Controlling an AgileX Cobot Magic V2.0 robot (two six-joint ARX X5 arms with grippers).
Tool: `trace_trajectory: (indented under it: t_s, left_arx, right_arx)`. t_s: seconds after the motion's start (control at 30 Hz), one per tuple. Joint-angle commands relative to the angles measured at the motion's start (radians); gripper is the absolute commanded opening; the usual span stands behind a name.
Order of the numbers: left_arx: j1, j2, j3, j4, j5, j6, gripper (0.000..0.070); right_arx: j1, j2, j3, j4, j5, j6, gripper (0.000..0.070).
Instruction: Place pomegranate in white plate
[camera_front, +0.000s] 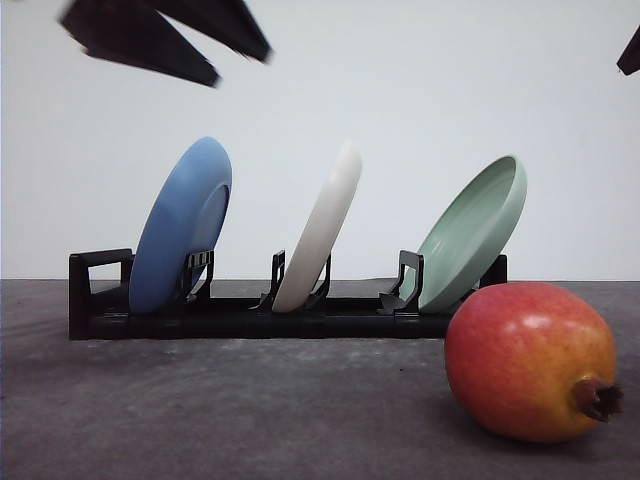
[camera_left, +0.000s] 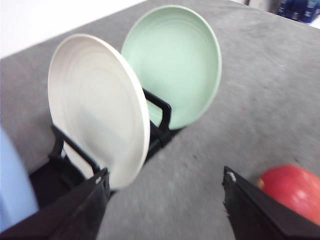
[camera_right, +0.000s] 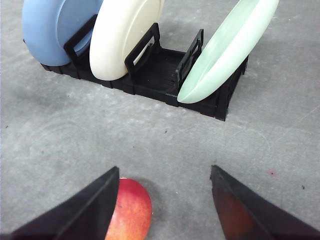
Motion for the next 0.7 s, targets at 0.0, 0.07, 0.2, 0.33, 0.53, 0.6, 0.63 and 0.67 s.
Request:
trace_trajectory:
  t_s: [0.0,0.07,0.2,0.33,0.53,0.6,0.63,0.67]
  left_arx:
    - [-0.023,0.054,0.021,0.074,-0.019,0.007,0.0418]
    - [-0.040,0.112,0.026,0.133,-0.042,0.003,0.0417]
    - [-0.063,0.235,0.068,0.210,-0.082,-0.005,0.0417]
    - [-0.079,0.351,0.132,0.239,-0.135,-0.022,0.0417]
    - [-0.081,0.502,0.234,0.233,-0.217,-0.083,0.0417]
    - [-0.081,0.540,0.261,0.231,-0.239,-0.094,0.0417]
    - [-0.081,0.555,0.273,0.231,-0.251,-0.100,0.0417]
    - [-0.081,0.566,0.281,0.233,-0.257,-0.105,0.0416]
  right_arx:
    - [0.005,0.003,0.015,0.013,-0.001,0.003,0.0370]
    - [0.005,0.003,0.015,0.013,-0.001,0.003,0.0370]
    - [0.005,0.003,0.015,0.013,-0.001,0.003,0.0370]
    - [0.005,0.003,0.015,0.013,-0.001,0.003,0.0370]
    - [0.005,0.003,0.015,0.010,-0.001,0.003,0.0370]
    - [0.005,0.003,0.015,0.007,-0.001,0.003,0.0370]
    - [0.005,0.003,0.015,0.006,-0.001,0.003,0.0370]
    - [0.005,0.003,0.015,0.005,-0.001,0.003,0.0370]
